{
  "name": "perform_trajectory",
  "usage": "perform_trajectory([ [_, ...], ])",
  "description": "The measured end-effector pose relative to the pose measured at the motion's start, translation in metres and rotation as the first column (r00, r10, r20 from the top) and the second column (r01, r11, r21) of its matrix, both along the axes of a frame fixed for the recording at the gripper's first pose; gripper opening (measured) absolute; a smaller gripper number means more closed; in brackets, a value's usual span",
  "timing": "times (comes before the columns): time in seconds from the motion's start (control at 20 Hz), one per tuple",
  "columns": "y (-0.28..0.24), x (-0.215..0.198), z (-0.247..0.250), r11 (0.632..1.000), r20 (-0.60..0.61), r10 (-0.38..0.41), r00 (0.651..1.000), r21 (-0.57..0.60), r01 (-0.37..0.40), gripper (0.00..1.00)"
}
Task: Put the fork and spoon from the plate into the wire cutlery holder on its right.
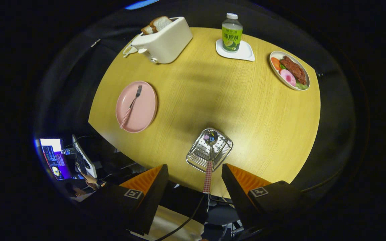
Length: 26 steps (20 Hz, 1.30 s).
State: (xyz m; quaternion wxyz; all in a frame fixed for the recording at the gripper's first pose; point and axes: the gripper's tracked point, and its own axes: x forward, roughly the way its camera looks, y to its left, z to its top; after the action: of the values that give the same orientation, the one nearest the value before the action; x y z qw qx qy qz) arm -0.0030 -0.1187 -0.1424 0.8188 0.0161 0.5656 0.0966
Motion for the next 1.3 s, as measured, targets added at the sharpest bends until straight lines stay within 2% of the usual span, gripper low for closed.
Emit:
perform_trajectory([
  [0.2, 0.009, -0.001, 0.021, 1.000, 0.171, -0.013, 0.985, 0.006, 0.012, 0.99],
  [0.45, 0.031, 0.002, 0.031, 0.999, 0.401, -0.017, 0.916, -0.025, 0.029, 1.00],
  [0.65, 0.069, 0.002, 0.046, 1.000, 0.507, -0.014, 0.862, -0.007, 0.020, 0.99],
  [0.8, 0.106, 0.008, 0.049, 1.000, 0.541, -0.021, 0.841, 0.026, 0.008, 0.99],
  [1.1, 0.181, 0.038, 0.030, 0.998, 0.553, -0.024, 0.833, 0.066, -0.015, 1.00],
  [1.3, 0.219, 0.055, -0.002, 0.996, 0.498, -0.026, 0.867, 0.083, -0.018, 1.00],
])
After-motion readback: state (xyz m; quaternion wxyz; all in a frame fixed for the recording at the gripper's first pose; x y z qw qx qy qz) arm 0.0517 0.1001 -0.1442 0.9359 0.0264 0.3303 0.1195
